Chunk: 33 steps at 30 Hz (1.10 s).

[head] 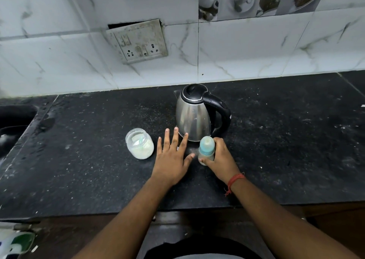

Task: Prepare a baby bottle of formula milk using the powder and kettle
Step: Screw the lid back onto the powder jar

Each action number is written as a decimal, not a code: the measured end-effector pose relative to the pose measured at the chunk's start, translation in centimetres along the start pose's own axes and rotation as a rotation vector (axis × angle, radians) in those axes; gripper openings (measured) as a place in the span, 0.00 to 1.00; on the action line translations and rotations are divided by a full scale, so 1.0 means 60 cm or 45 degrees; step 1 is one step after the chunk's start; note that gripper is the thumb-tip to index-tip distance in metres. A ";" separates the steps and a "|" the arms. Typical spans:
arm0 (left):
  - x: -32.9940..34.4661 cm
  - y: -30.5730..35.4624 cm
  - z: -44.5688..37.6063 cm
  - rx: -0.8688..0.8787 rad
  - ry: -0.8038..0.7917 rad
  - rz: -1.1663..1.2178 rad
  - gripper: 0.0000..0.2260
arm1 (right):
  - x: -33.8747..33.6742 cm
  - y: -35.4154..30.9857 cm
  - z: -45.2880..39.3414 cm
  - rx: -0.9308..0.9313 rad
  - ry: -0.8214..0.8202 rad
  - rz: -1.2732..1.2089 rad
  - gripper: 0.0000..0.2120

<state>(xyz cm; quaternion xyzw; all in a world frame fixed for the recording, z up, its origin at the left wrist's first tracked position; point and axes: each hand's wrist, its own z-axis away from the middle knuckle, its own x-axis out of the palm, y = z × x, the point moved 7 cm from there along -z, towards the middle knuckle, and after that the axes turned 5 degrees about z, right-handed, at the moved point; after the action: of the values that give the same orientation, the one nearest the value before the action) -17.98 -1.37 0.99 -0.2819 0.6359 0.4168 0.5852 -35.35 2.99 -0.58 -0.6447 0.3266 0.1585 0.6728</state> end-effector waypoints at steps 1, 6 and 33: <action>-0.001 0.000 0.000 -0.001 0.003 0.004 0.35 | 0.001 0.002 0.001 -0.003 -0.007 0.005 0.34; -0.006 0.001 0.001 0.006 0.037 0.007 0.36 | -0.013 0.006 0.016 -0.025 0.037 0.045 0.40; -0.117 -0.251 0.040 -0.276 0.329 0.184 0.39 | 0.160 -0.197 -0.037 -0.324 -0.222 0.545 0.26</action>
<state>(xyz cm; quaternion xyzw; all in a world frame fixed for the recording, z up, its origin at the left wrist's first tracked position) -2.95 -7.66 4.94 -0.3481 0.6757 0.4841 0.4335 -21.30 -2.55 2.40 -0.6241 0.3738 0.3920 0.5631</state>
